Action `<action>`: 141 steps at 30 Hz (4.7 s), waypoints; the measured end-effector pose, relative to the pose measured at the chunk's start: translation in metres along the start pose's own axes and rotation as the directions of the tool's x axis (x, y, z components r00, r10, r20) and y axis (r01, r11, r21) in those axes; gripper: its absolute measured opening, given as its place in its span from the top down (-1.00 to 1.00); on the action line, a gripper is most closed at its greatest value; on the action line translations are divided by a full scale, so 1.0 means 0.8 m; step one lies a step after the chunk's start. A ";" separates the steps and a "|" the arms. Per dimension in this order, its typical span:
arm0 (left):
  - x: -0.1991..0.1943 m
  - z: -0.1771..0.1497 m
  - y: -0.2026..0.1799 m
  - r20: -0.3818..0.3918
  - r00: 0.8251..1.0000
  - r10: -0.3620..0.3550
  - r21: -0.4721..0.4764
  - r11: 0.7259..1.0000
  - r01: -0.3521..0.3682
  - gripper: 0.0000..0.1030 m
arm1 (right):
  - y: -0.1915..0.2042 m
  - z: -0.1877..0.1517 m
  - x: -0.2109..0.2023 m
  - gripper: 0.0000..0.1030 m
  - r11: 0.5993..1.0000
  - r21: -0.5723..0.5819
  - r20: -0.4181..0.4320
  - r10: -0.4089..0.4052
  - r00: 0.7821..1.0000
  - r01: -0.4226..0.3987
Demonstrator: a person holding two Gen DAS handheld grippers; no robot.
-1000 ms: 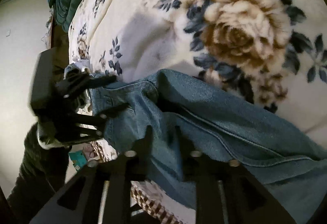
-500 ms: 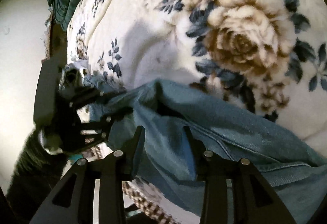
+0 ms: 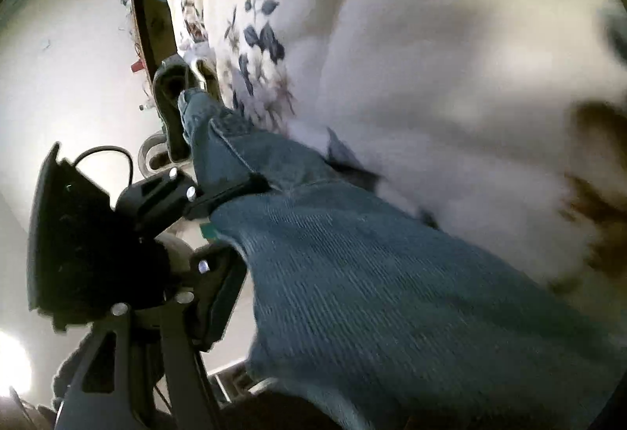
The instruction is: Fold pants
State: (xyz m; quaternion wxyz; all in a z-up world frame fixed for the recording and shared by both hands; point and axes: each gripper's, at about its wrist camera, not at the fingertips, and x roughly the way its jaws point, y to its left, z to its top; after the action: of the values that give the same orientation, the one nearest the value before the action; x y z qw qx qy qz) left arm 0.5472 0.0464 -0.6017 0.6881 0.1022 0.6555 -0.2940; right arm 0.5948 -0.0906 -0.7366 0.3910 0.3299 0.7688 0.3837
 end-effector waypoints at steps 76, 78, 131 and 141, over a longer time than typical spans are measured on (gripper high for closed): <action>-0.091 -0.231 0.082 0.342 0.932 0.120 -0.798 0.561 0.221 -0.99 | -0.048 -0.371 -0.211 -0.73 0.910 0.404 0.795 -0.399 0.458 0.092; -0.070 -0.255 0.095 0.318 0.940 0.125 -0.851 0.474 0.225 -0.98 | -0.092 -0.431 -0.193 -0.73 0.866 0.498 0.791 -0.429 0.437 -0.052; 0.034 -0.036 0.061 0.076 0.967 0.244 -0.681 0.721 -0.128 -0.90 | -0.014 -0.100 -0.119 0.91 0.425 -0.246 0.345 -0.802 0.488 0.871; -0.001 0.002 0.017 0.155 0.959 0.237 -0.642 0.762 -0.084 -0.90 | -0.088 -0.086 -0.186 0.93 0.664 0.048 0.399 -0.698 0.595 0.746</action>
State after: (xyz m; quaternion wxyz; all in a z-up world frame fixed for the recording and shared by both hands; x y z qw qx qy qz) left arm 0.5562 0.0569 -0.6041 0.7754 -0.1118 0.6215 -0.0073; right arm 0.5927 -0.2680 -0.7169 0.6748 0.0331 0.7182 0.1666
